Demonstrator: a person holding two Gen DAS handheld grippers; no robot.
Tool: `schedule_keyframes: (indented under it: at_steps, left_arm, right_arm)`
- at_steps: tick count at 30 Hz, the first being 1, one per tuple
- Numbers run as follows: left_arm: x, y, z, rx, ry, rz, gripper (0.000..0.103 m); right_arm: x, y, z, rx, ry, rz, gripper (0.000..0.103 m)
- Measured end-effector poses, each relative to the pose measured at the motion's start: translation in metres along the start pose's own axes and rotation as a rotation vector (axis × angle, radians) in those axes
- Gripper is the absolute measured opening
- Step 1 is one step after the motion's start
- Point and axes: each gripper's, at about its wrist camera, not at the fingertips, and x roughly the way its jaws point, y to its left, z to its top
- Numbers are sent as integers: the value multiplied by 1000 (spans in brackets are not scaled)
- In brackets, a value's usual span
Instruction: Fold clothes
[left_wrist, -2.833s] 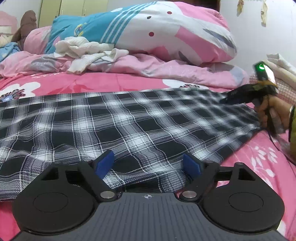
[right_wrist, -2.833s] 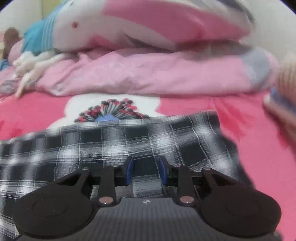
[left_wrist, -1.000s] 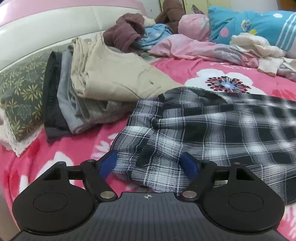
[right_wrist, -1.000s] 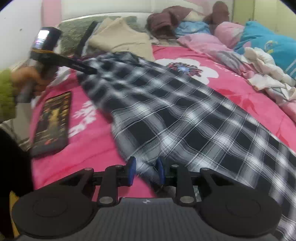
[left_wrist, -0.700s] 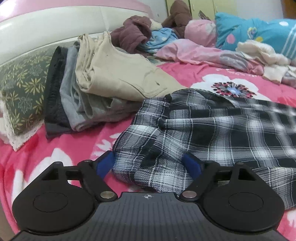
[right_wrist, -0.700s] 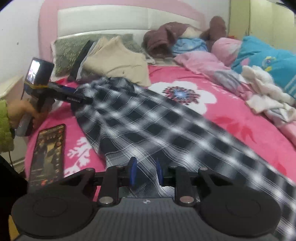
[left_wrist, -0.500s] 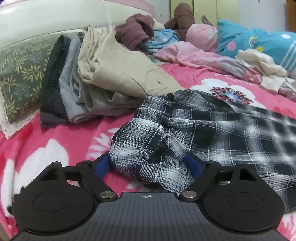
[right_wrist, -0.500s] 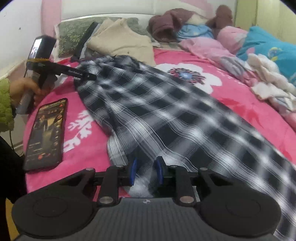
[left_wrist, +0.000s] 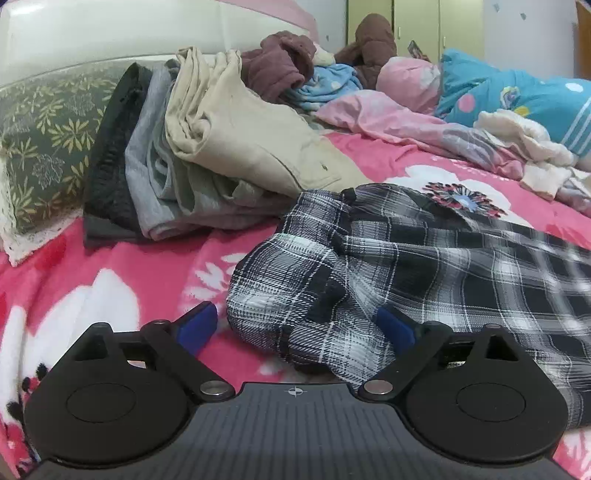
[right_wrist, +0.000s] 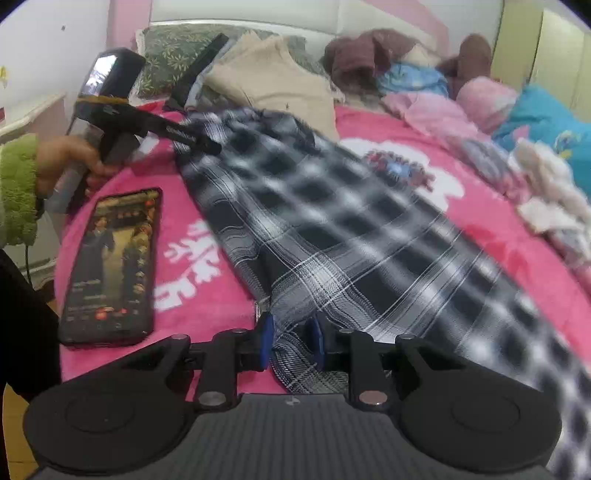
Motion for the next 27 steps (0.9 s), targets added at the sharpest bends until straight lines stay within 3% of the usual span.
schedule_keyframes:
  at_steps: [6, 10, 14, 17, 21, 24, 27]
  left_arm:
    - [-2, 3, -1, -16, -13, -7, 95]
    - [-4, 7, -1, -37, -24, -24, 96]
    - [-4, 9, 0, -45, -29, -32, 96]
    - [-4, 9, 0, -47, -32, -31, 96]
    - [-5, 10, -2, -50, -38, -31, 96]
    - [-4, 13, -3, -65, -35, -41, 98]
    - [-5, 14, -3, -74, -37, -46, 98]
  right_arm:
    - [17, 21, 30, -88, -110, 8, 24]
    - [59, 25, 25, -61, -26, 47, 22]
    - [46, 30, 25, -42, -20, 93, 14]
    - [41, 33, 32, -73, -48, 58, 14]
    - [48, 26, 45, 0, -97, 51, 14]
    - [69, 34, 39, -28, -49, 62, 14]
    - [65, 39, 39, -38, -75, 66, 11]
